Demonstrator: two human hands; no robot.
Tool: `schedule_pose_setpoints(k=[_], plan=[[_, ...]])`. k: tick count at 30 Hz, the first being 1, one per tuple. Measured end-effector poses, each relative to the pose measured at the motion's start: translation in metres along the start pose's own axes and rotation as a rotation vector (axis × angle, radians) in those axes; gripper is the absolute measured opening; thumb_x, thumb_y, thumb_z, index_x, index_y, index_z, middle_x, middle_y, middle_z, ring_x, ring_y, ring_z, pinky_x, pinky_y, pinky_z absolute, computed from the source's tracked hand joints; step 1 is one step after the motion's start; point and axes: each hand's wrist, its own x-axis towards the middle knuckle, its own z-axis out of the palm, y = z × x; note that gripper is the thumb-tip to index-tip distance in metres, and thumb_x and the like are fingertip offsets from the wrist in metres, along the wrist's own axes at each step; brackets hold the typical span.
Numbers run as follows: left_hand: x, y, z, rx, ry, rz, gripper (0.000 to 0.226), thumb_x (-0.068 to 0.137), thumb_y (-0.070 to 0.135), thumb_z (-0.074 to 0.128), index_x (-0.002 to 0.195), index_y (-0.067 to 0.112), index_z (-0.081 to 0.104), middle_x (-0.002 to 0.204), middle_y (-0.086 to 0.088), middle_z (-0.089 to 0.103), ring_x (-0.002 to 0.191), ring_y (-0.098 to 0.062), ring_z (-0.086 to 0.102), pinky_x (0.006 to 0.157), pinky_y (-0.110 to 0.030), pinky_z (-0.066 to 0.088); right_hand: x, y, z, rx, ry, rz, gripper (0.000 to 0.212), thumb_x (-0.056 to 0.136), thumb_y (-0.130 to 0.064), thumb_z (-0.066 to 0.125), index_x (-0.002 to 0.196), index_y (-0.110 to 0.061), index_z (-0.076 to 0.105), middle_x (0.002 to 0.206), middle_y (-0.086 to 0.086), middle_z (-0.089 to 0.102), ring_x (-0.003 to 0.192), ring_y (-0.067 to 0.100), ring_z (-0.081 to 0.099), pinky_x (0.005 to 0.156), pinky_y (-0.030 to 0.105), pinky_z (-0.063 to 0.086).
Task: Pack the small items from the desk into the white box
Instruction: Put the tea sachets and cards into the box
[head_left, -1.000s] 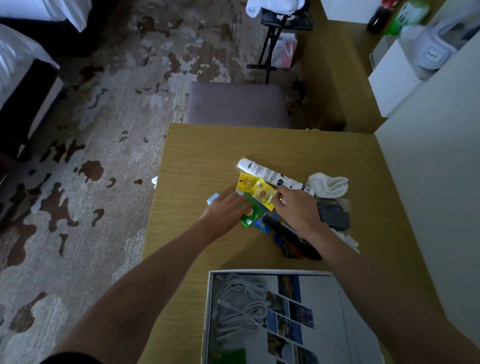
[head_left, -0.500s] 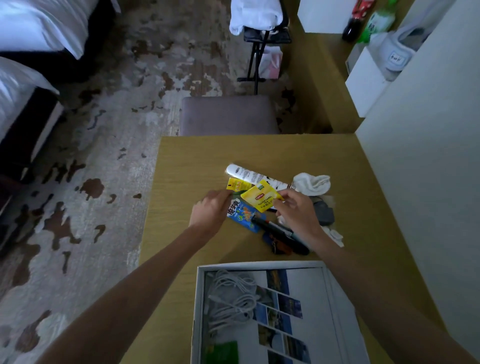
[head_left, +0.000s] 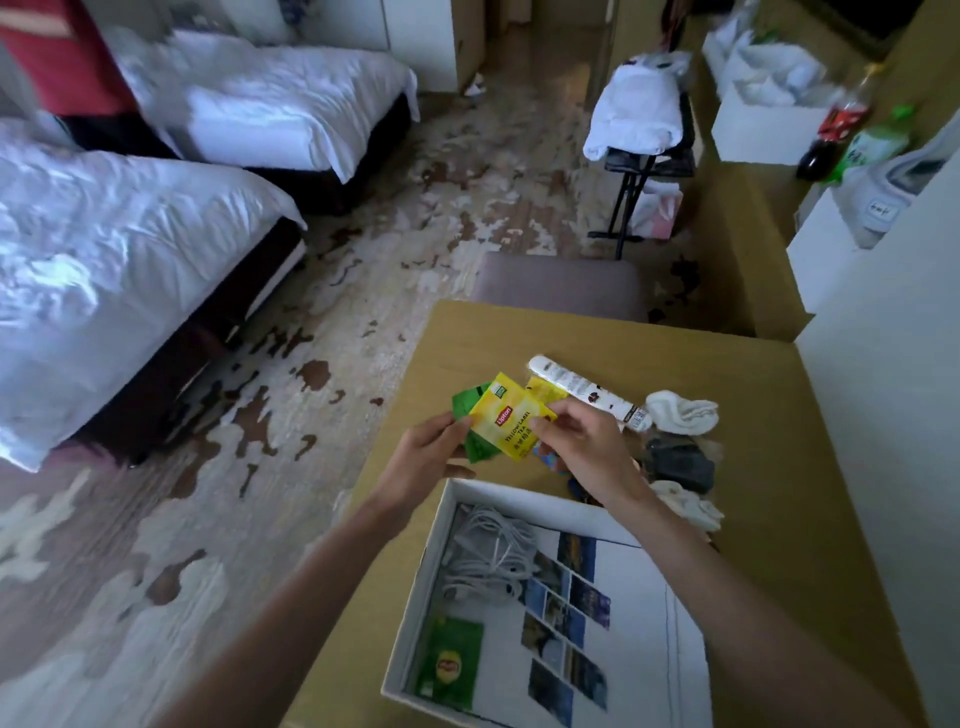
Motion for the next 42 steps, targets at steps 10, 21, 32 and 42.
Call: schedule_pose_setpoints(k=[10, 21, 32, 42], plan=[[-0.092, -0.02, -0.023, 0.019, 0.094, -0.017, 0.023, 0.096, 0.02, 0.05, 0.107, 0.006, 0.065, 0.103, -0.017, 0.07, 0.092, -0.024, 0.067, 0.082, -0.043, 0.054, -0.063, -0.013, 0.042, -0.453, -0.221, -0.158, 0.047, 0.087, -0.05, 0.063, 0.06, -0.012, 0.057, 0.051, 0.001, 0.051, 0.047, 0.008, 0.044, 0.05, 0.031, 0.036], [-0.109, -0.05, -0.036, 0.224, -0.023, 0.02, 0.031, 0.097, 0.023, 0.048, 0.098, -0.002, 0.066, 0.095, -0.016, 0.071, 0.078, -0.016, 0.064, 0.06, -0.025, 0.052, -0.097, -0.017, 0.051, -0.528, -0.378, -0.07, 0.028, 0.09, -0.05, 0.059, 0.079, -0.025, 0.066, 0.063, -0.015, 0.067, 0.055, 0.001, 0.059, 0.05, 0.02, 0.041], [-0.097, -0.083, -0.054, 0.842, 0.0, 0.251, 0.022, 0.094, 0.033, 0.048, 0.107, 0.028, 0.065, 0.106, 0.01, 0.068, 0.074, -0.012, 0.06, 0.069, -0.035, 0.054, -0.143, 0.036, 0.035, -0.568, -0.394, 0.088, 0.022, 0.09, -0.04, 0.063, 0.078, -0.021, 0.064, 0.073, -0.004, 0.071, 0.062, 0.006, 0.064, 0.057, 0.029, 0.048], [-0.08, -0.105, -0.057, 0.903, 0.016, 0.322, 0.019, 0.094, 0.028, 0.047, 0.108, 0.027, 0.06, 0.1, 0.013, 0.057, 0.066, 0.003, 0.048, 0.054, -0.019, 0.041, -0.152, 0.069, 0.073, -0.801, -0.441, 0.291, 0.024, 0.089, -0.042, 0.065, 0.076, -0.024, 0.059, 0.072, -0.004, 0.07, 0.06, 0.006, 0.068, 0.059, 0.028, 0.052]])
